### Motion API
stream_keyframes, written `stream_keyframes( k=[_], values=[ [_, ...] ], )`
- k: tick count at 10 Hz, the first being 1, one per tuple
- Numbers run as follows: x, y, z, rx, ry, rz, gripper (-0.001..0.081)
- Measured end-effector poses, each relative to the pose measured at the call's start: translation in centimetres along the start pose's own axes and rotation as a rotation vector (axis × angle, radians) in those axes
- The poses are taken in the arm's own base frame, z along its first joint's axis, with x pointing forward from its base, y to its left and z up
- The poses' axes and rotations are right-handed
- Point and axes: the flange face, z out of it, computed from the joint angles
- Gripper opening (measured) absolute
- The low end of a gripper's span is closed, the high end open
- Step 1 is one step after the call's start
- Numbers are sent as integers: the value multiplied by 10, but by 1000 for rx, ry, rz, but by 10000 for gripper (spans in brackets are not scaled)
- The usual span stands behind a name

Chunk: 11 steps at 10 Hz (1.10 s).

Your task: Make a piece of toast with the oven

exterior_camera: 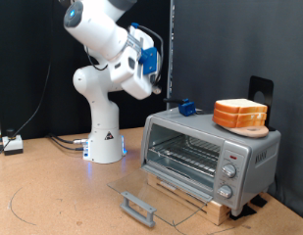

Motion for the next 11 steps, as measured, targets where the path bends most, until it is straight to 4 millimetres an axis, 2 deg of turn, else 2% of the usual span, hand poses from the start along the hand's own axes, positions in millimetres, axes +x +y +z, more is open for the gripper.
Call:
stream_keyframes(
  k=[1, 2, 3, 6, 7, 9, 11],
  values=[
    [-8, -8, 1, -45, -2, -86, 809],
    [-7, -7, 2, -28, 3, -46, 809],
    [-7, -10, 3, -25, -1, -112, 809],
    [-20, -47, 3, -18, -16, -473, 809],
    [-29, -58, 1, -36, -19, -535, 809],
    [-49, -76, 0, -121, -39, -561, 809],
    [-72, -84, 0, -223, -53, -532, 809]
  ],
)
